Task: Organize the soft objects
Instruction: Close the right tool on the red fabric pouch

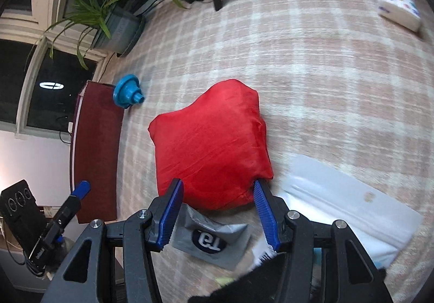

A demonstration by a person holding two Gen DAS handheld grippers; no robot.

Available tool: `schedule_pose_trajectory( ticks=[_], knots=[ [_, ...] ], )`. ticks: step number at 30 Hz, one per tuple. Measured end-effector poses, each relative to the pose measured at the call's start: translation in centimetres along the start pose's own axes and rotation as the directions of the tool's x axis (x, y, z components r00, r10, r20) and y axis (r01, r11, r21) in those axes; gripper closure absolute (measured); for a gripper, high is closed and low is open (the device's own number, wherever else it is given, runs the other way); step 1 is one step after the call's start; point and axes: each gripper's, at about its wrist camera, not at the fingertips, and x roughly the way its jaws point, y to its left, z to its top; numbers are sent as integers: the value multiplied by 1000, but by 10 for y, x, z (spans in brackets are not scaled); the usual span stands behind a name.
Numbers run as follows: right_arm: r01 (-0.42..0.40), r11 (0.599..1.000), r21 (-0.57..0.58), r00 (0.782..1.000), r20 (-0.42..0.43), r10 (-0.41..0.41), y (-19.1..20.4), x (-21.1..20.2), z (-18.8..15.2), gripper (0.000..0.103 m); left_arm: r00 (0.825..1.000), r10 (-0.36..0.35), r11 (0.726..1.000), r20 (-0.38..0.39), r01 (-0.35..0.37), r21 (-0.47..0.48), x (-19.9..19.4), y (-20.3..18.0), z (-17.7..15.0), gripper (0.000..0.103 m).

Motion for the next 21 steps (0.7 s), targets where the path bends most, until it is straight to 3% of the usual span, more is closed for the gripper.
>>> schedule_pose_trajectory(
  ticks=[5,13,21],
  knots=[
    [10,999,-50,1000,-6,-10,16,7,4,53,1000,-14,1000,-24,14,13,14,-3,3,40],
    [87,987,-132,993,85,-76,27,-14,12,47,992,-54,998,-110,56,21,50,-11,6,36],
    [54,992,-110,998,51,-49,19,3,32,45,977,-94,996,-192,91,-23,88,-15,4,36]
  ],
)
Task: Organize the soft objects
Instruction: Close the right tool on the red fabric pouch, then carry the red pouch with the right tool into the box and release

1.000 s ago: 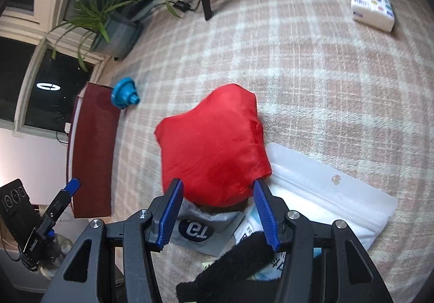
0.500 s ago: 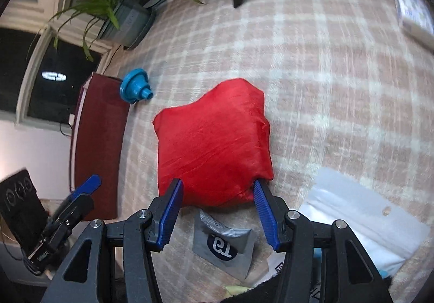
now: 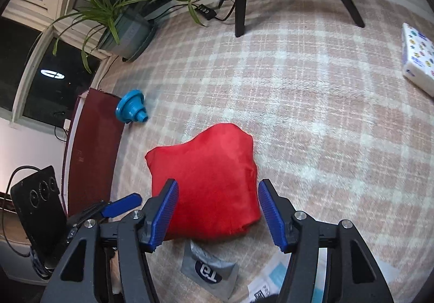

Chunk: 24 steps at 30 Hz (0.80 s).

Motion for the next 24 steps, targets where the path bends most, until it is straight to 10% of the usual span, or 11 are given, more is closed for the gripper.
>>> schedule_pose_trajectory(
  ticks=[14,24],
  knots=[
    [-77,996,39,996,-47,79,-9,19,4,43,999,-24,1000,-38,24,3,31,-3,10,37],
    [-90,996,28,995,-32,91,12,15,-2,56,999,-44,997,-16,45,68,28,-18,12,59]
  ],
)
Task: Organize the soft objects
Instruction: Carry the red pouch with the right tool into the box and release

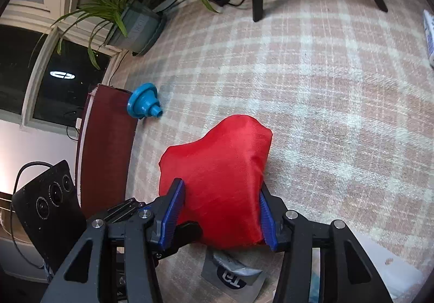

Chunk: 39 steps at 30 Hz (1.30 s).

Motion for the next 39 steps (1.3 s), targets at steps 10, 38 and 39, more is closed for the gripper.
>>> schedule_pose_trajectory(
  ticks=[10,38,39],
  knots=[
    [-16,999,-40,998,68,19,39,-35,-14,59,997,-19,999,78,17,28,-39,-11,-8,61],
    [-137,929,-343,989,9,149,286,23,-10,60,901,131,989,414,-91,-115,-239,99,-46,62],
    [-140,927,-348,989,1,150,293,30,-9,60,899,138,988,415,-93,-126,-243,107,-46,62]
  ],
)
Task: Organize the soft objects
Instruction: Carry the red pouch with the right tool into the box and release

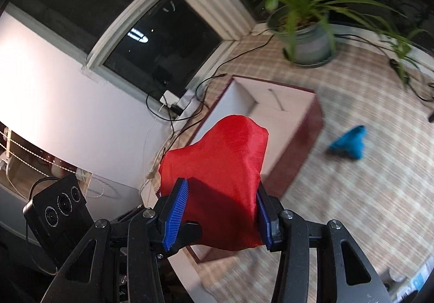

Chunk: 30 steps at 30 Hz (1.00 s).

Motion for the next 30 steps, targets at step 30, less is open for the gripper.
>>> schedule_pose_trajectory(
  ticks=[30],
  knots=[
    [121,992,-22,985,-124,-123,-8,117,68,59,988,109,984,-113,-124,-130,41,104,40,63]
  ],
)
